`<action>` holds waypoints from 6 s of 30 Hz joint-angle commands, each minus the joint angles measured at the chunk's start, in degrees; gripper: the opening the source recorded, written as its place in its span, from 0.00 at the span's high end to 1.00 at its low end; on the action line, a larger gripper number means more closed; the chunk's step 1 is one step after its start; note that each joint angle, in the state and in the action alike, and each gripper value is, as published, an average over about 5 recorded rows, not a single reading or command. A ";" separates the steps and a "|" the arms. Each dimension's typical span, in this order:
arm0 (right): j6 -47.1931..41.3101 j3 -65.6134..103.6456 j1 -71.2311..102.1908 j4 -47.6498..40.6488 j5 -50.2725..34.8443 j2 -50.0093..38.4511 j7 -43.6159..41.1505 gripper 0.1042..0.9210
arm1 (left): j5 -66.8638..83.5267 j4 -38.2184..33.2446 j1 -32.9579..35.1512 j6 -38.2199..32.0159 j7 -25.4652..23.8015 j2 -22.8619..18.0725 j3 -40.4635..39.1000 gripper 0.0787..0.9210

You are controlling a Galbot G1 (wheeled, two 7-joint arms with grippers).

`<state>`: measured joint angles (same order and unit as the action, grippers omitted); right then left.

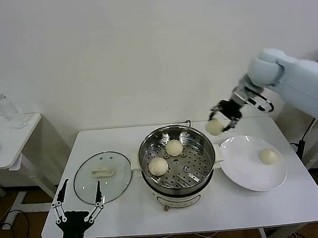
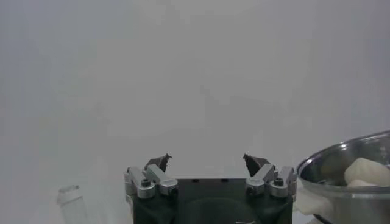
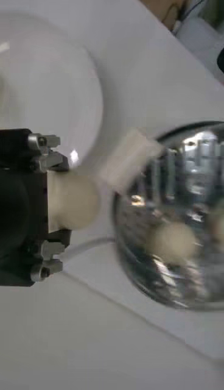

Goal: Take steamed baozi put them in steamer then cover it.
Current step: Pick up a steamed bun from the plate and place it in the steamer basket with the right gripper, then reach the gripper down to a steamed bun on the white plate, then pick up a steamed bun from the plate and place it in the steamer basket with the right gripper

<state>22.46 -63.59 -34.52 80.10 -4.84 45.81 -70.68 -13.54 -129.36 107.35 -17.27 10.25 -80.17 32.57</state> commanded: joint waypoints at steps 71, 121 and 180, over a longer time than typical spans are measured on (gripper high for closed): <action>-11.95 14.82 21.64 -36.10 5.56 -13.27 -2.36 0.12 | 0.14 -1.03 -0.88 0.36 0.11 0.47 -1.16 0.12; -9.99 27.56 35.02 -47.22 13.58 -1.26 7.87 0.30 | 0.66 -0.01 -0.17 0.09 0.19 0.41 -0.63 0.12; -32.62 -20.74 -3.60 2.52 -12.45 8.26 6.78 0.32 | 0.80 0.36 -3.38 0.86 0.19 0.92 0.87 0.12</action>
<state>-9.61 -83.36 -39.41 81.94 -20.00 53.39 -65.35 -13.01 -128.85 104.04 -16.42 10.41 -79.20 33.12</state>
